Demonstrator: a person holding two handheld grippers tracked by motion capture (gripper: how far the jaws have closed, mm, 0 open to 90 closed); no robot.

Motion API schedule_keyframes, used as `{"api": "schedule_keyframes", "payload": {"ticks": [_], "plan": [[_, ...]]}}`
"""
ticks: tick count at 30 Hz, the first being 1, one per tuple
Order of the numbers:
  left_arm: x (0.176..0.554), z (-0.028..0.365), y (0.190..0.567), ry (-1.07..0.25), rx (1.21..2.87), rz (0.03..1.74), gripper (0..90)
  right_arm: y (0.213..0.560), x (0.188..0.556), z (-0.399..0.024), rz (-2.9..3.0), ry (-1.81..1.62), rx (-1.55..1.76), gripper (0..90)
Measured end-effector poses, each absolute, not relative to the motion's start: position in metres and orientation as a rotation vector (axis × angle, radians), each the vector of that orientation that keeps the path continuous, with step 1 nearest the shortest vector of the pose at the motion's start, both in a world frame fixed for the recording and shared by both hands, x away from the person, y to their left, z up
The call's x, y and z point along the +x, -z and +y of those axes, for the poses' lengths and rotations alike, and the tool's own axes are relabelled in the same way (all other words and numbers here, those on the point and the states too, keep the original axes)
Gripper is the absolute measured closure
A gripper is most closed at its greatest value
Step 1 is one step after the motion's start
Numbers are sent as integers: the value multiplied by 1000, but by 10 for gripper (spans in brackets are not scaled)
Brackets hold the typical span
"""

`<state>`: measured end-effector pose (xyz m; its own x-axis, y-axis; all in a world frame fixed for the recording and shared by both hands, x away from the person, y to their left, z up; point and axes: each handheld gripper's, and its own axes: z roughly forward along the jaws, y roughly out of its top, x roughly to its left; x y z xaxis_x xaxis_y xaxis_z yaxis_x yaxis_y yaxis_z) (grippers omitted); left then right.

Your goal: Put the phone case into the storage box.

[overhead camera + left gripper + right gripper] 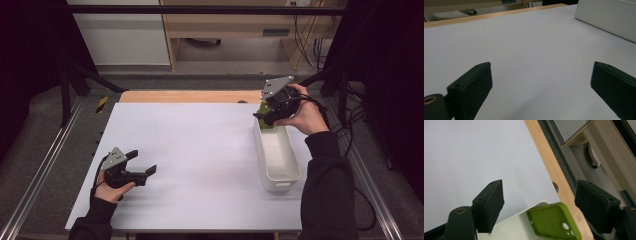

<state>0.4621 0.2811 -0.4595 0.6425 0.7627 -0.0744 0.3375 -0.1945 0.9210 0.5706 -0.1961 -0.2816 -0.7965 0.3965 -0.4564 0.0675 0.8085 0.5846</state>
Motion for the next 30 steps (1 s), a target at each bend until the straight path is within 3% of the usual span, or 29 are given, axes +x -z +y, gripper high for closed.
{"api": "schedule_keyframes", "payload": {"ticks": [19, 30], "plan": [[459, 281, 456, -487, 1785, 862, 29, 311, 511, -210, 2229, -1151, 714, 41], [458, 279, 456, -477, 1788, 836, 25, 340, 480, -227, 2067, -1371, 854, 11]]}}
